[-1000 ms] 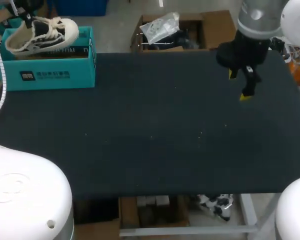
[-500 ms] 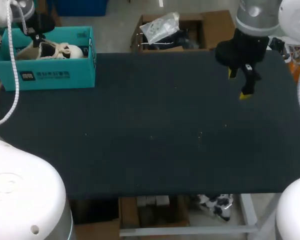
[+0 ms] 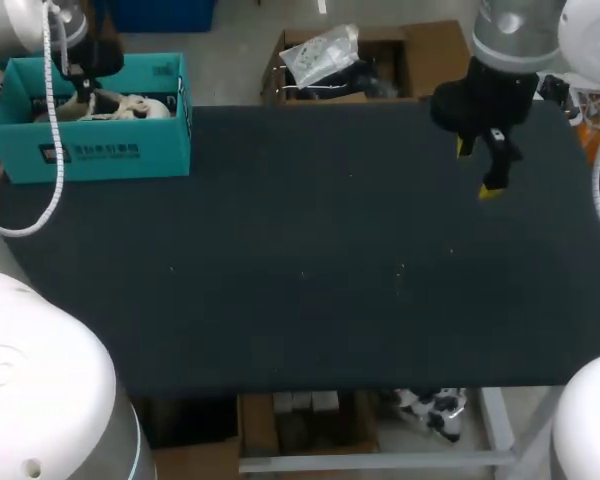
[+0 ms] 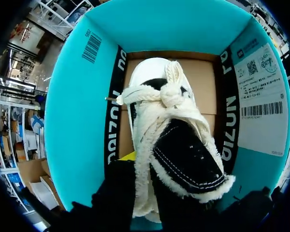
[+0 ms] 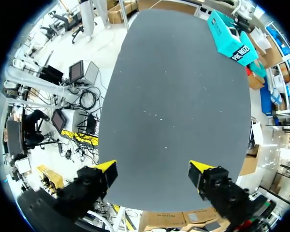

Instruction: Open the shoe tongue, take the insole out of the shoe, put the insole back into the shoe, and pack the shoe into the shoebox

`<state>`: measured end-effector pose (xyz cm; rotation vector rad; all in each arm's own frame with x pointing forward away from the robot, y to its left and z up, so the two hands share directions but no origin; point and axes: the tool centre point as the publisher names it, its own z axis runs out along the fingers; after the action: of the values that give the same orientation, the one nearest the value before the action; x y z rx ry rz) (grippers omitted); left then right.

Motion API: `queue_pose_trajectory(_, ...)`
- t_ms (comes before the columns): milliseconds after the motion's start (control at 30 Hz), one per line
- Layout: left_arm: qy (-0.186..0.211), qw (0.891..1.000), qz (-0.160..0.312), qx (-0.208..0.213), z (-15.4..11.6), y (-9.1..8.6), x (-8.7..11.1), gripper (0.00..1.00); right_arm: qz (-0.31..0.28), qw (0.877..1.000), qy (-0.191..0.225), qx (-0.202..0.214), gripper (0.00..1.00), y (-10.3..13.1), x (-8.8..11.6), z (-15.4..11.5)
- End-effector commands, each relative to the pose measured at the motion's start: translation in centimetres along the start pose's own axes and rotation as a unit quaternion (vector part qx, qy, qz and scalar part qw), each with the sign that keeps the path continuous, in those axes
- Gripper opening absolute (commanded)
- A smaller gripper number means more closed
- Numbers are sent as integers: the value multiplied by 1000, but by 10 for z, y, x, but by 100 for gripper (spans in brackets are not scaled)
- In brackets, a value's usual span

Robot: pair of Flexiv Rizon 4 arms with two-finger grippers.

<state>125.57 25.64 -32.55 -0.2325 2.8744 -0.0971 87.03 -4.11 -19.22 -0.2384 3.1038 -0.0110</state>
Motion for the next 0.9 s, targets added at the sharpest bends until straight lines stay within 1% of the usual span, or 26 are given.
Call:
queue_pose_trajectory(33, 26, 999, -20, 20, -12, 0, -10, 100, 0, 1000, 1, 1, 100, 0, 0, -1)
queue_pose_trajectory(200, 2, 999, -28, 36, -55, -4, -4, 100, 0, 1000, 1, 1, 100, 0, 0, -1)
queue_pose_trajectory(333, -13, 999, -27, 38, -90, -9, 12, 100, 0, 1000, 1, 1, 100, 0, 0, -1)
queue_pose_trajectory(433, -28, 999, -27, 31, -109, -12, 25, 100, 0, 1000, 1, 1, 100, 0, 0, -1)
queue_pose_trajectory(500, -30, 999, -29, 32, -120, -14, 34, 100, 0, 1000, 1, 1, 100, 0, 0, -1)
queue_pose_trajectory(733, -47, 998, -31, 33, -151, -15, 68, 100, 0, 1000, 1, 1, 100, 0, 0, -1)
queue_pose_trajectory(900, -61, 997, -41, 17, -161, -16, 90, 100, 0, 1000, 1, 1, 100, 0, 0, -1)
